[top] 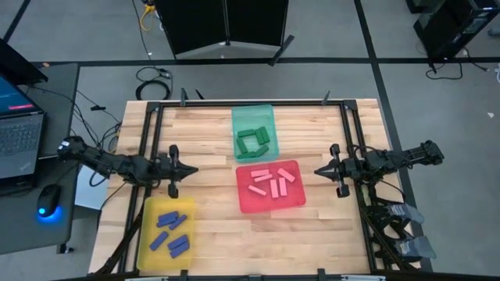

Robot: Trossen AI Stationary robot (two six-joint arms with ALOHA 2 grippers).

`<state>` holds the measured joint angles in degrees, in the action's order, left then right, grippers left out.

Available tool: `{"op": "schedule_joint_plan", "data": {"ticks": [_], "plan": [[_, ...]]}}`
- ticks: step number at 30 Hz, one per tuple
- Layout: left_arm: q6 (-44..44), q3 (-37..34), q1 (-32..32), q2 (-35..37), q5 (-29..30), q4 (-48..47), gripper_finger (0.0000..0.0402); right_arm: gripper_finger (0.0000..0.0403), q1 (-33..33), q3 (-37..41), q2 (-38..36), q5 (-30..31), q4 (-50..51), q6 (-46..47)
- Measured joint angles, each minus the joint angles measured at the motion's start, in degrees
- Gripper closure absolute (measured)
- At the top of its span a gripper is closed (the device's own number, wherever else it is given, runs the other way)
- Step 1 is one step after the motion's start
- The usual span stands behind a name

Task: Sort blocks
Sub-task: Return to Home Position

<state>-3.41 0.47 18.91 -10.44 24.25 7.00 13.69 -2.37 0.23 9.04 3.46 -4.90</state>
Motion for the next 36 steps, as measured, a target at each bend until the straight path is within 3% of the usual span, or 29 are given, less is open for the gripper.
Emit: {"op": "schedule_joint_plan", "data": {"ticks": [10, 36], "plan": [[1.71, 0.0, -0.04, -0.07, -1.82, -3.55, 0.0391, 0.0351, 0.0, 0.0, 0.02, 0.13, 0.0, -1.3], [1.67, -0.02, -0.04, -0.39, -1.55, -2.64, 0.0387, 0.0355, -0.01, 0.0, 0.02, 0.24, -0.02, -1.3]]}}
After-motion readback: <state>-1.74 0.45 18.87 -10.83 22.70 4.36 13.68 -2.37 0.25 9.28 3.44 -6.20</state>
